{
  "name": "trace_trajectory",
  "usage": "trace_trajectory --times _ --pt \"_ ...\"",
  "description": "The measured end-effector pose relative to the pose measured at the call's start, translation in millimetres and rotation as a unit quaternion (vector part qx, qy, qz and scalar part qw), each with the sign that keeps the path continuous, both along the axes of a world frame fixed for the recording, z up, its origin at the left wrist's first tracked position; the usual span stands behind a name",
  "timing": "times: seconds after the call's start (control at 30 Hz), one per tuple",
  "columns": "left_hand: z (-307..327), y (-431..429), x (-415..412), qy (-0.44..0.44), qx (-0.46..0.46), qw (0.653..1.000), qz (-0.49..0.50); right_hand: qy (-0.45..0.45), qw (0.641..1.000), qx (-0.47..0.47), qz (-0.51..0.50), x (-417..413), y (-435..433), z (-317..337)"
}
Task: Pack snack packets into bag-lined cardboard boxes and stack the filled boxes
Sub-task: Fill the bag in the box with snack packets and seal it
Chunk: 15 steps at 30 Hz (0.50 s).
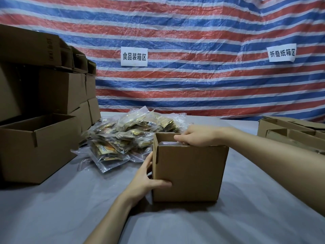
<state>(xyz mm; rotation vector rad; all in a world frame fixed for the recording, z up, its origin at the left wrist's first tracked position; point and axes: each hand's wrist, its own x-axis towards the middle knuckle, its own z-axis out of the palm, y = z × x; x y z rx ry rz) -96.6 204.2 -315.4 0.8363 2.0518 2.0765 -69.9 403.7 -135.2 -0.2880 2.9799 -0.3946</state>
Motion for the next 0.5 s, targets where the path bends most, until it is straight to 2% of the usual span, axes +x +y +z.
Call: trace_trajectory --times 0.13,0.2,0.37,0.5 --pt "1 0 1 0.004 -0.005 1.000 -0.001 -0.183 0.981 -0.055 -0.036 -7 8 -3" --pt "1 0 1 0.003 -0.005 1.000 -0.001 -0.235 0.966 -0.082 -0.065 -11 10 0" --pt "2 0 3 -0.002 0.000 1.000 0.000 -0.199 0.971 -0.085 -0.105 -20 9 -3" --pt "2 -1 3 -0.002 -0.001 1.000 0.000 -0.140 0.986 -0.090 -0.014 -17 3 -6"
